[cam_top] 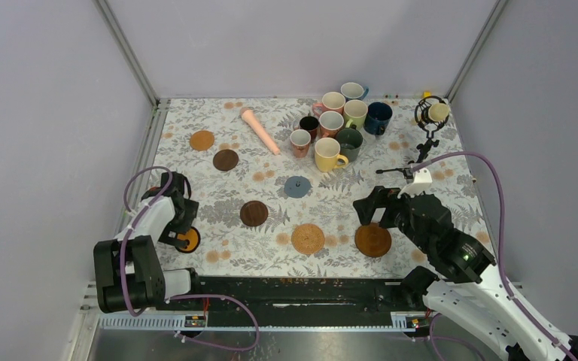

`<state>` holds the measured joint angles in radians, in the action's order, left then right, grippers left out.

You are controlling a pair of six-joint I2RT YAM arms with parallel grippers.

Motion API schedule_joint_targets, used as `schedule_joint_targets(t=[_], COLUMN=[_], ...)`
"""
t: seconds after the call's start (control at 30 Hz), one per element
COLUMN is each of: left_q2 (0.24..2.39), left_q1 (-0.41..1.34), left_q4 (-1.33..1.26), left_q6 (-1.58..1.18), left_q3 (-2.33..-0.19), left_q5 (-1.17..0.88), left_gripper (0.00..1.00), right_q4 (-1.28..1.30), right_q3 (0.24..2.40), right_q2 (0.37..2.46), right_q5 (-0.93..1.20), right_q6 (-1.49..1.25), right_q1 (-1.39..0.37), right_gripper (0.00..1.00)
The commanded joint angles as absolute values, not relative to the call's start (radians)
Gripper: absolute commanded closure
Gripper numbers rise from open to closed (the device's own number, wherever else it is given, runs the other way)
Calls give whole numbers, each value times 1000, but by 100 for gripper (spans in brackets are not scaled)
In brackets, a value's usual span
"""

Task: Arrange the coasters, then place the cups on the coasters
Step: Move the coaster to the center of the board.

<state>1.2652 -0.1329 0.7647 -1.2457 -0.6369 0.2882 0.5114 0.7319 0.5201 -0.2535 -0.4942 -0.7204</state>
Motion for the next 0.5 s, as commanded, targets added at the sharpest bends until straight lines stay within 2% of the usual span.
schedule_joint_targets(t=[0.0,0.17,0.47], left_q2=[1232,1146,1322], left_q1=[-138,-161,-209], left_q4=[798,874,873], left_q6=[-1262,-1308,-1257], left_q3=[-650,-664,-687], left_q5=[318,496,411], left_gripper=[4,3,1], right_q4=[505,505,505], right_q3=[769,766,776], right_q2=[534,530,510], right_q5=[-285,-274,-253], right_q6=[-495,-493,-476], right_q1=[-726,-727,-727], right_gripper=[1,0,1])
